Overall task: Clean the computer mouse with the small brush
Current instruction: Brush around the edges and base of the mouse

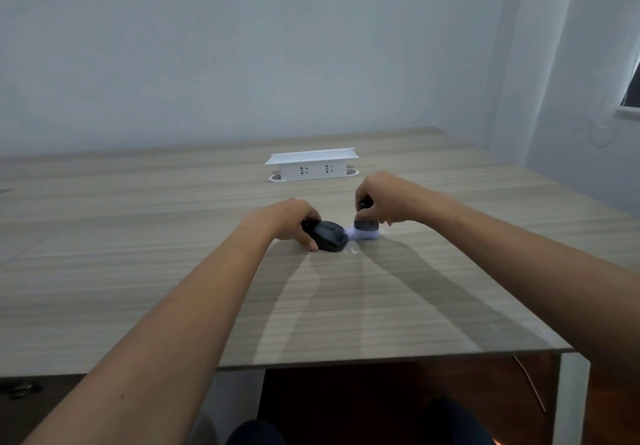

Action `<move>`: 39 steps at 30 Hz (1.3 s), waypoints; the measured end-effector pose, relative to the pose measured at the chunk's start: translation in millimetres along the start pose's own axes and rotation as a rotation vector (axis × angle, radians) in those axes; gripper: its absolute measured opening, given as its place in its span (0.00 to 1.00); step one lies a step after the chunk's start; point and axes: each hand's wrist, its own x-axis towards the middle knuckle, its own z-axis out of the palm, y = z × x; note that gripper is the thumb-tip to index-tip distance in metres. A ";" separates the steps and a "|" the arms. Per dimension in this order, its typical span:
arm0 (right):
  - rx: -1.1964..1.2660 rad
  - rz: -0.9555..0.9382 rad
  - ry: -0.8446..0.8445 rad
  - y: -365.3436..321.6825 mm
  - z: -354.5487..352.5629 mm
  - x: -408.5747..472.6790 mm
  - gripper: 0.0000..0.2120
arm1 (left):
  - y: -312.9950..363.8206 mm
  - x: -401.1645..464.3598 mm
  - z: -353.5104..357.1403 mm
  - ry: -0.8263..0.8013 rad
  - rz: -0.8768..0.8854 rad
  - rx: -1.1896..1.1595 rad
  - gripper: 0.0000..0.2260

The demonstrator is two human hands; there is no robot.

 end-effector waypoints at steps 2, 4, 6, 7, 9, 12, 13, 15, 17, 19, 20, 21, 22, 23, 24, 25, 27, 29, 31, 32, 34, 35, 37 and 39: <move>-0.008 -0.010 0.011 -3.3 -1.7 0.2 0.06 | -0.1 0.3 0.3 0.000 -0.002 -0.001 0.25; -0.014 -0.029 0.026 -5.9 -4.3 0.8 0.06 | 0.0 0.4 0.6 -0.001 -0.007 -0.006 0.25; -0.023 -0.045 0.024 -9.2 -6.0 1.5 0.06 | 0.1 0.8 0.6 -0.001 -0.013 -0.008 0.25; -0.013 -0.049 0.010 -11.4 -6.3 1.8 0.06 | 0.1 1.0 0.6 0.000 -0.014 -0.010 0.25; 0.014 -0.062 -0.035 -16.8 -6.9 2.5 0.05 | 0.2 1.2 0.7 0.004 -0.016 -0.014 0.25; 0.022 -0.079 -0.088 -22.2 -8.8 4.2 0.05 | 1.1 0.8 0.6 0.004 -0.023 -0.022 0.27; 0.019 -0.077 -0.090 -22.2 -9.8 5.2 0.05 | 1.4 0.3 0.5 0.003 -0.024 -0.021 0.27; -0.007 -0.053 -0.071 -20.2 -10.8 7.0 0.05 | 1.9 -0.2 0.3 0.000 -0.019 -0.016 0.26; -0.034 -0.027 -0.038 -18.3 -9.7 7.8 0.06 | 2.5 -0.6 0.7 0.000 -0.013 -0.010 0.24; -0.029 -0.023 -0.027 -19.0 -7.5 8.1 0.06 | 2.8 -1.2 1.6 0.004 -0.015 -0.010 0.24; -0.020 -0.027 -0.033 -20.5 -7.0 8.2 0.06 | 2.7 -1.6 1.7 0.008 -0.018 -0.013 0.24; -0.008 -0.033 -0.046 -22.2 -7.0 8.3 0.06 | 2.4 -1.9 2.0 0.009 -0.023 -0.021 0.25; 0.004 -0.043 -0.062 -23.8 -7.6 8.6 0.06 | 2.3 -2.1 2.3 0.009 -0.027 -0.029 0.26; 0.016 -0.052 -0.079 -24.9 -8.8 9.1 0.06 | 2.3 -2.1 2.2 0.009 -0.029 -0.033 0.27; 0.028 -0.057 -0.093 -25.2 -10.1 9.7 0.06 | 2.4 -1.9 2.1 0.008 -0.030 -0.033 0.27; 0.038 -0.055 -0.097 -24.5 -11.1 10.5 0.06 | 2.3 -1.5 1.9 0.007 -0.029 -0.029 0.27; 0.028 -0.034 -0.066 -21.8 -10.9 12.8 0.06 | 1.9 -0.9 1.9 0.007 -0.027 -0.016 0.26; 0.010 0.000 -0.027 -19.9 -7.1 13.9 0.06 | 1.6 -1.2 2.5 0.010 -0.024 -0.014 0.25; 0.016 0.017 -0.019 -20.0 -2.2 13.9 0.06 | 1.6 -1.7 3.2 0.013 -0.022 -0.018 0.24; 0.021 0.015 -0.024 -20.6 -0.7 13.6 0.06 | 1.7 -1.9 3.5 0.015 -0.020 -0.018 0.24; 0.053 -0.003 -0.045 -22.0 -2.0 12.7 0.06 | 1.9 -2.1 3.5 0.017 -0.020 -0.019 0.23; 0.075 -0.014 -0.059 -22.5 -4.2 12.2 0.06 | 2.2 -2.3 3.1 0.015 -0.021 -0.023 0.24; 0.094 -0.025 -0.077 -22.2 -8.1 11.9 0.06 | 2.8 -2.2 2.2 0.010 -0.023 -0.025 0.25; 0.078 -0.014 -0.065 -20.9 -7.8 13.0 0.07 | 2.9 -1.8 2.1 0.011 -0.023 -0.017 0.25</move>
